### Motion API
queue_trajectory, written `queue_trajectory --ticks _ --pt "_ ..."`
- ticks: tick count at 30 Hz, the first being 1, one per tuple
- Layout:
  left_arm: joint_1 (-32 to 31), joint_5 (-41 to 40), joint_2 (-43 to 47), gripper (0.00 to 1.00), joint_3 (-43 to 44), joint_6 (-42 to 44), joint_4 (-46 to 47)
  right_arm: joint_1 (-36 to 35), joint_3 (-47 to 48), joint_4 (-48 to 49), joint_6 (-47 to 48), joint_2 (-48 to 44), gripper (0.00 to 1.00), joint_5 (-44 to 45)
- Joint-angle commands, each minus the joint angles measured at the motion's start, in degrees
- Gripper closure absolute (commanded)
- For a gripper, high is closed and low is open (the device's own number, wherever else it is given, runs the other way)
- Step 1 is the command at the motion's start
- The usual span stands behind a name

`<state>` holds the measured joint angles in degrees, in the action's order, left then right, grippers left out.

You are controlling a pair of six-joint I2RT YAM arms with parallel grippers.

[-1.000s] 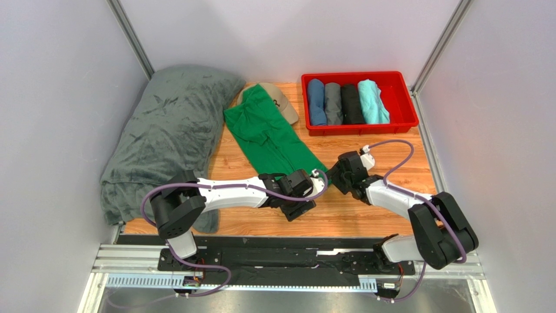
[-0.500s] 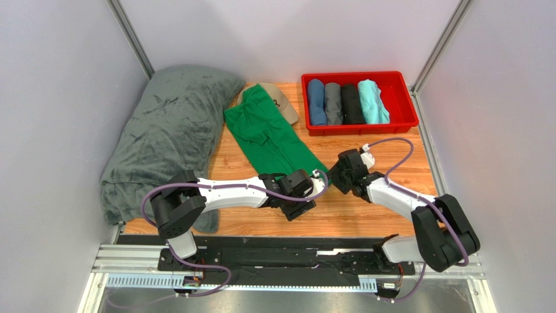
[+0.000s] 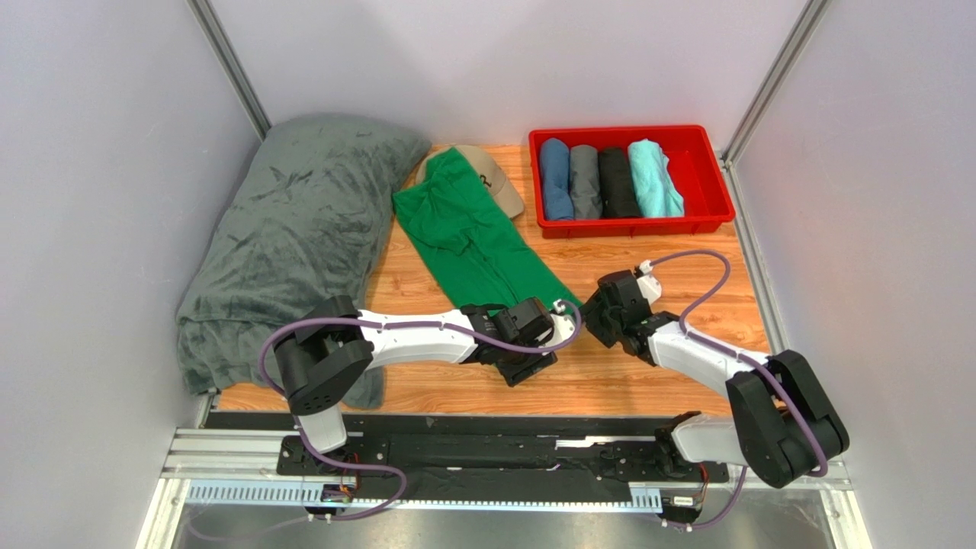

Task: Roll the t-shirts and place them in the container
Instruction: Roll the T-shirt to the center of the board.

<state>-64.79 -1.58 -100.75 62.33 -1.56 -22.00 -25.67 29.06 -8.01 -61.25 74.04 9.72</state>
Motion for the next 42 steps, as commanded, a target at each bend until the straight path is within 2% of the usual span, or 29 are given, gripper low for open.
queue_trajectory --ticks 1,5,12,18,20,22,23,24,27,29,30,33,36,38,42 --pt "-0.24 -1.49 0.38 0.41 -0.45 0.42 1.78 -0.17 -1.64 4.66 -0.62 -0.92 0.49 0.48" --pt "-0.16 -4.9 -0.32 0.41 -0.89 1.47 3.98 -1.4 -1.55 7.12 -1.15 -0.04 0.49 1.54" --pt "0.72 -5.89 -2.78 0.42 -1.68 3.41 6.7 -2.1 0.82 7.13 -0.62 3.21 0.49 2.76" --pt "0.72 -5.1 -1.03 0.41 -2.12 2.79 6.27 -2.1 1.44 4.85 -1.32 3.3 0.5 4.61" --pt "0.72 -4.48 -1.11 0.39 -1.94 2.79 5.92 -2.1 1.88 4.5 -1.24 3.3 0.51 4.96" --pt "0.81 -4.39 -1.55 0.4 -2.03 2.88 6.35 -2.1 2.23 3.8 -1.59 3.39 0.57 5.31" --pt "0.72 -4.74 -1.82 0.42 -1.95 2.79 6.35 -2.02 2.49 3.88 -1.59 3.3 0.59 5.31" --pt "0.72 -4.74 -2.08 0.53 -1.94 2.97 6.44 -2.1 2.58 3.71 -1.5 3.22 0.64 5.31" --pt "1.69 -2.38 -0.95 0.75 -2.12 3.84 6.97 -2.1 3.72 2.57 -1.85 3.04 0.78 5.75" --pt "2.83 1.21 0.63 0.8 -2.38 4.64 6.88 -2.19 4.77 0.46 -1.85 3.13 0.83 5.84" --pt "3.27 3.06 2.38 0.96 -2.56 5.07 6.97 -2.28 5.65 -0.16 -1.85 3.04 0.88 5.84" --pt "5.11 10.97 4.68 1.0 -2.56 6.22 5.83 -2.45 7.15 -3.58 -2.99 2.69 0.93 6.54" --pt "6.61 20.37 7.14 1.0 -2.21 8.06 3.19 -3.07 10.22 -11.22 -4.13 2.6 1.0 8.56" --pt "7.57 27.47 7.76 1.0 -2.56 9.12 1.44 -3.68 11.72 -15.79 -5.01 1.99 1.0 9.44" --pt "11.17 35.41 9.69 1.0 -4.4 11.4 -0.06 -6.57 12.86 -20.55 -7.47 1.72 0.99 10.59"
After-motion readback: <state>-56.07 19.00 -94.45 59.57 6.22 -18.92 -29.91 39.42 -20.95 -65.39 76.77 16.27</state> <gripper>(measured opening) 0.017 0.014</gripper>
